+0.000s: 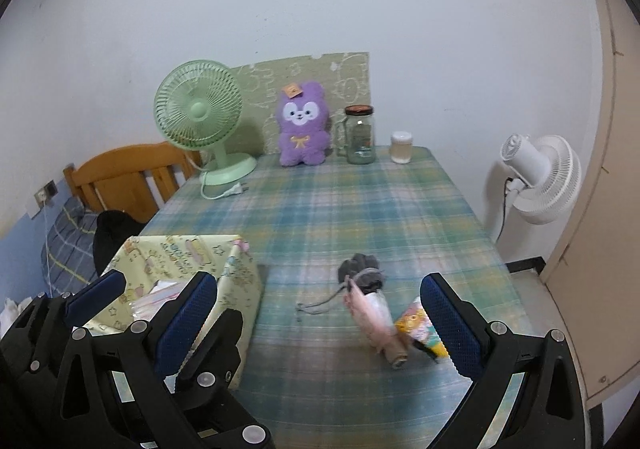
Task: Organize soft objects
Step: 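Withdraw both tools from the box toward the remaining items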
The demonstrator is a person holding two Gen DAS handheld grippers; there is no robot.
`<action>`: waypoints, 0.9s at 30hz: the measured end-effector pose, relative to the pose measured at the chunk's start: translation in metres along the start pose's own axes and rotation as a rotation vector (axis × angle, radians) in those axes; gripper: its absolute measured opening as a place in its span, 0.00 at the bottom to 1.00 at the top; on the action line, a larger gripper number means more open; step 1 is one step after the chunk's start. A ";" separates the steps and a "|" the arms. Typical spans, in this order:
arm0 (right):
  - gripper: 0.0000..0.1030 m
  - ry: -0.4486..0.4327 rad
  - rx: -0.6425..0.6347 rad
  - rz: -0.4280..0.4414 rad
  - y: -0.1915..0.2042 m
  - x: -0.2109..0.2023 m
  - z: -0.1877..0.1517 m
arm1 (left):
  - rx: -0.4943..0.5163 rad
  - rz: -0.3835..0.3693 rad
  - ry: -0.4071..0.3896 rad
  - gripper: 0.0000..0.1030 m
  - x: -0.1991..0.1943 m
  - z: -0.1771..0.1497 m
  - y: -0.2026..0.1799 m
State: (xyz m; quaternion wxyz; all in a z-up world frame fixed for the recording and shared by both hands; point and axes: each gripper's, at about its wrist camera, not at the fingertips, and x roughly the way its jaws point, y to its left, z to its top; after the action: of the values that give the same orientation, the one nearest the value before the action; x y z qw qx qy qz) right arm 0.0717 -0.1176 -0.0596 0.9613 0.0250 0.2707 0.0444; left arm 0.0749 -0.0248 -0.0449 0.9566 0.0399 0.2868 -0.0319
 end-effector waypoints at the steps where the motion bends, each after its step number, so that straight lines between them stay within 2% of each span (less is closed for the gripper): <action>1: 1.00 -0.005 0.006 -0.016 -0.005 -0.002 -0.001 | 0.001 -0.005 0.000 0.90 0.000 -0.001 -0.004; 5: 1.00 -0.007 0.045 -0.063 -0.023 0.000 -0.005 | 0.004 -0.034 0.007 0.90 0.003 -0.005 -0.020; 18: 1.00 0.020 0.107 -0.048 -0.075 0.016 -0.037 | 0.044 -0.098 0.046 0.90 0.030 -0.025 -0.066; 27: 0.95 0.028 0.074 -0.074 -0.090 0.030 -0.050 | 0.042 -0.125 0.090 0.87 0.055 -0.038 -0.080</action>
State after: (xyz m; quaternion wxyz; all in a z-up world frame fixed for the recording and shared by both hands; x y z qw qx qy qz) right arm 0.0770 -0.2027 -0.1245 0.9569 0.0500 0.2861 -0.0012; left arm 0.0935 -0.1025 -0.1119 0.9379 0.0436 0.3305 -0.0955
